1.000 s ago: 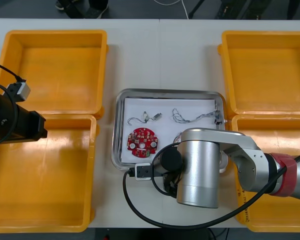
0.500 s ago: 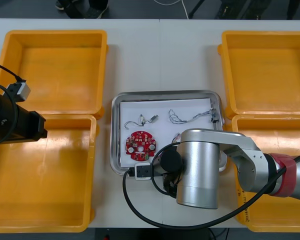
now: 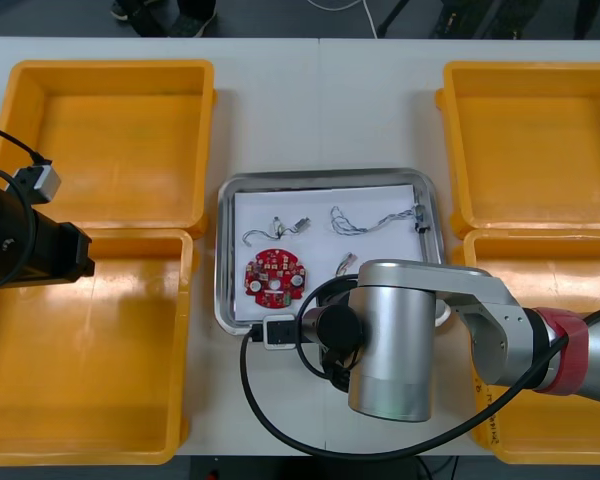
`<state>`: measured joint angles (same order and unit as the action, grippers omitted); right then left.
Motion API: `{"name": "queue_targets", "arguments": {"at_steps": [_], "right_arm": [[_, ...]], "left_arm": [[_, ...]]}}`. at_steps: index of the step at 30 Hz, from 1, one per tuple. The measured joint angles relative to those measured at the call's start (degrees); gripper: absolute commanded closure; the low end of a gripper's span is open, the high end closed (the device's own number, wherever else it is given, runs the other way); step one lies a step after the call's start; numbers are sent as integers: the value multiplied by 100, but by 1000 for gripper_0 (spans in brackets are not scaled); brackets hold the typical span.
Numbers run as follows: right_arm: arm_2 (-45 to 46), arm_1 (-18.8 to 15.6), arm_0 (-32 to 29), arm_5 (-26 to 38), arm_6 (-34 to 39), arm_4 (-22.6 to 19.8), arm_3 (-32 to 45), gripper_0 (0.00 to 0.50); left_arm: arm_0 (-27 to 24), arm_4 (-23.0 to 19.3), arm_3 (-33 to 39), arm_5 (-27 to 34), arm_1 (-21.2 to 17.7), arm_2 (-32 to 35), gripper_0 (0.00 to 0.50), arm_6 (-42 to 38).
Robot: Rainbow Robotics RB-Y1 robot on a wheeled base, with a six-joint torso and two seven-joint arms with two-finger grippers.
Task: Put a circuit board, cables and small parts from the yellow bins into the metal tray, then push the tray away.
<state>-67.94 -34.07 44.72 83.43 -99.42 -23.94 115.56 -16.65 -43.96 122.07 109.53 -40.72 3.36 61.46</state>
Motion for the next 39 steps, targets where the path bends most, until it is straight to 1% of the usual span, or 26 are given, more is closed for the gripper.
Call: {"name": "queue_targets", "arguments": {"at_steps": [17,20,24,31,39], "right_arm": [[27,-1,137,-15,1,176,-25,500],[82,1,187,-56,1,176,-167,500],[131,5,287,-290,1,177,-506,500],[188,15,532,-690,1,179,-886,500],[196,39,757,-749,1,180,-1110,500]], "left_arm": [[1,0,0,0,0,0,0,0],[1,0,0,0,0,0,0,0],[1,0,0,0,0,0,0,0],[2,1,0,0,0,0,0,0],[2,1,0,0,0,0,0,0]]}}
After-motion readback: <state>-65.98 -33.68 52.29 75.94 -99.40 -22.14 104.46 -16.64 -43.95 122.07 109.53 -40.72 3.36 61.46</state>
